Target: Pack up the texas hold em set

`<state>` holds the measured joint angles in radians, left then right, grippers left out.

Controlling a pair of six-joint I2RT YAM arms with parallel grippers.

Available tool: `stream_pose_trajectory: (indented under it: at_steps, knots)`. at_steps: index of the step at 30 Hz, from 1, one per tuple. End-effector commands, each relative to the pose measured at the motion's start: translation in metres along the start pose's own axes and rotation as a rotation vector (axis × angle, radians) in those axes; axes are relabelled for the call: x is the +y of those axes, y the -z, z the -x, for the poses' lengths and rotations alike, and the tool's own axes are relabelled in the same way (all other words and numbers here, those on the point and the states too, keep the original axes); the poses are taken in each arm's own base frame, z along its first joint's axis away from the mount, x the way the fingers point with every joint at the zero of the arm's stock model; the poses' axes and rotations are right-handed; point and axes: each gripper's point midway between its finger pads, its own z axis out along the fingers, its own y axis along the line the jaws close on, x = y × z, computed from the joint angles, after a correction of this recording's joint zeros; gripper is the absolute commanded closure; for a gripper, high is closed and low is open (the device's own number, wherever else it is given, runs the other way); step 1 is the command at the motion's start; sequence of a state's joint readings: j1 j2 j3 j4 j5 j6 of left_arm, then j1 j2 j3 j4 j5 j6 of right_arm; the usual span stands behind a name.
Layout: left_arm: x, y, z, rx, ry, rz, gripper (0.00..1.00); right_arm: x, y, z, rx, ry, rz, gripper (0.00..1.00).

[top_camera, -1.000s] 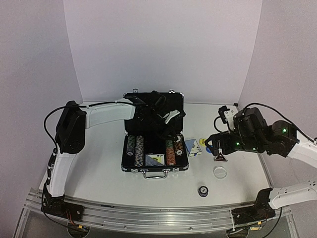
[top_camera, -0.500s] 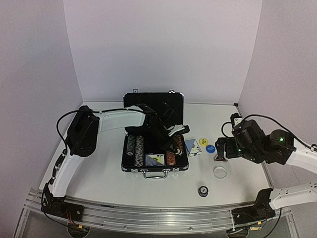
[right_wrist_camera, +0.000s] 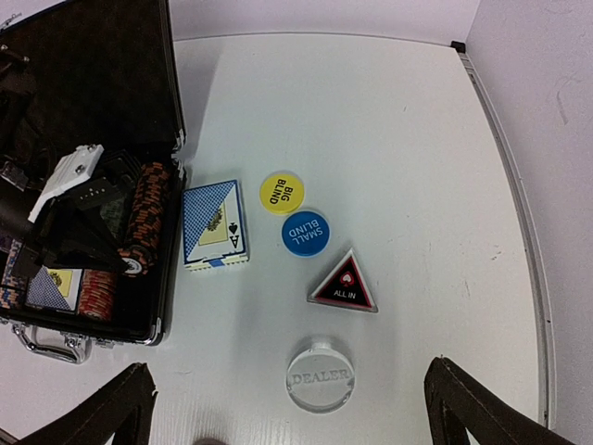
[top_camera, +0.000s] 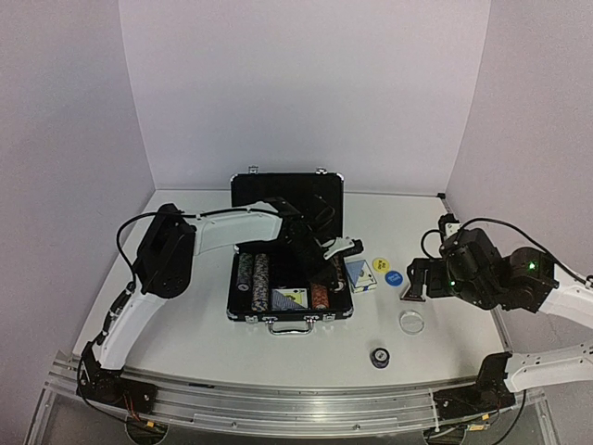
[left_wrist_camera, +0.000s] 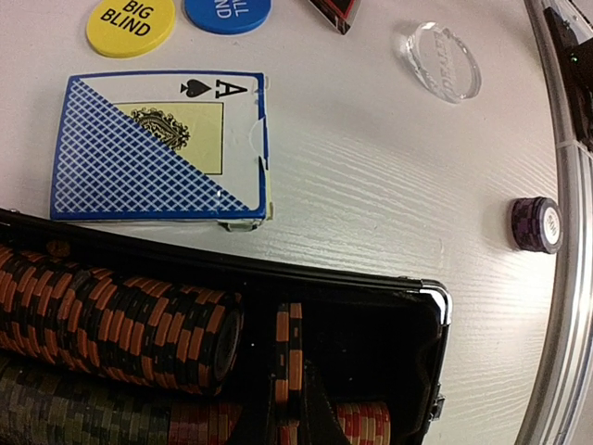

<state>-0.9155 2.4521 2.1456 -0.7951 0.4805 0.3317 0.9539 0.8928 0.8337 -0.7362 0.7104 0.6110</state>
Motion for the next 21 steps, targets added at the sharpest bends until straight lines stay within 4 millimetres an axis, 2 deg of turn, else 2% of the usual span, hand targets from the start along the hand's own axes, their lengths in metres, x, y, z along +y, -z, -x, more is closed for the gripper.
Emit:
stream_pose_trajectory:
  at_steps: [1, 15, 21]
  knots:
    - [0.000, -0.003, 0.002, 0.018, -0.040, 0.026, 1.00, -0.003, 0.001, 0.003, -0.006, -0.004, -0.014, 0.02]
    - [0.017, -0.017, -0.002, 0.044, -0.024, 0.091, 1.00, -0.002, 0.001, 0.000, 0.006, -0.001, -0.009, 0.02]
    - [0.022, -0.020, -0.004, 0.064, -0.023, 0.121, 0.94, -0.002, 0.001, 0.000, 0.009, -0.007, -0.008, 0.02]
